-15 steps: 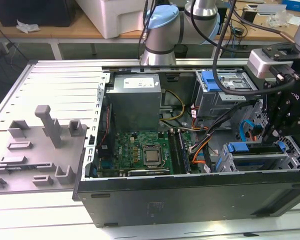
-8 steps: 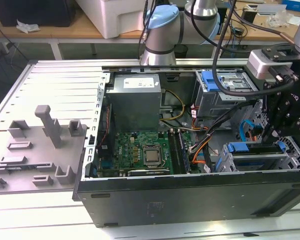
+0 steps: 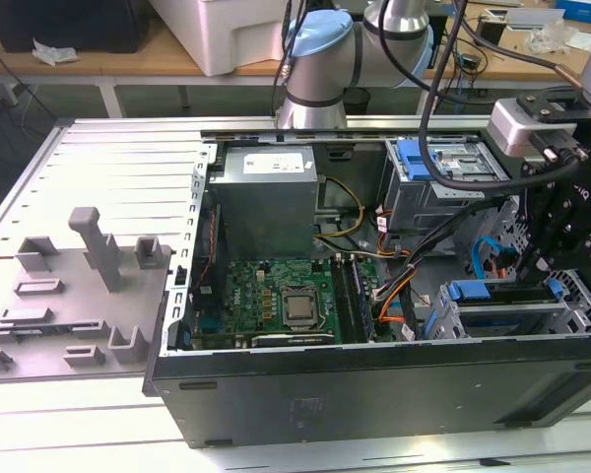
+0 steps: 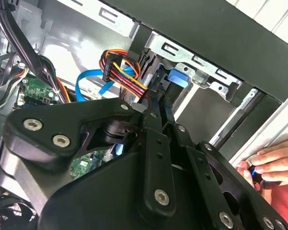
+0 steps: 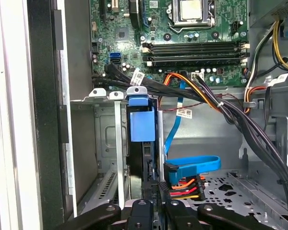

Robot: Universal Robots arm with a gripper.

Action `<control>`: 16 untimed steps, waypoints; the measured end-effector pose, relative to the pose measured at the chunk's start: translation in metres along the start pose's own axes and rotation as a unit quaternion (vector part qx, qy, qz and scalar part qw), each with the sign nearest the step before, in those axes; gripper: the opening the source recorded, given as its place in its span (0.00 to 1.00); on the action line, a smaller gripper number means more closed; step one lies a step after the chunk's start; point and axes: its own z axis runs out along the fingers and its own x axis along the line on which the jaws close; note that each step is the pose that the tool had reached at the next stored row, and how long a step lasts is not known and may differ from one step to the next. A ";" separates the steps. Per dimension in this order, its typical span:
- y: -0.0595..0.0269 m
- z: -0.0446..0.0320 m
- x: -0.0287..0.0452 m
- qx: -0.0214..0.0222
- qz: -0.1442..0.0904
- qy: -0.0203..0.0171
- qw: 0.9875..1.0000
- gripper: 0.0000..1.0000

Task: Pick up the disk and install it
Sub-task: 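Insert the first disk wire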

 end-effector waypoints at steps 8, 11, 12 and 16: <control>0.0000 0.0009 0.0000 0.000 0.006 0.000 1.000 0.16; 0.0000 0.0011 0.0000 0.000 0.007 0.000 1.000 0.16; 0.0000 0.0011 0.0000 0.000 0.007 0.000 1.000 0.16; 0.0006 0.0014 0.0002 0.000 0.008 0.000 1.000 0.16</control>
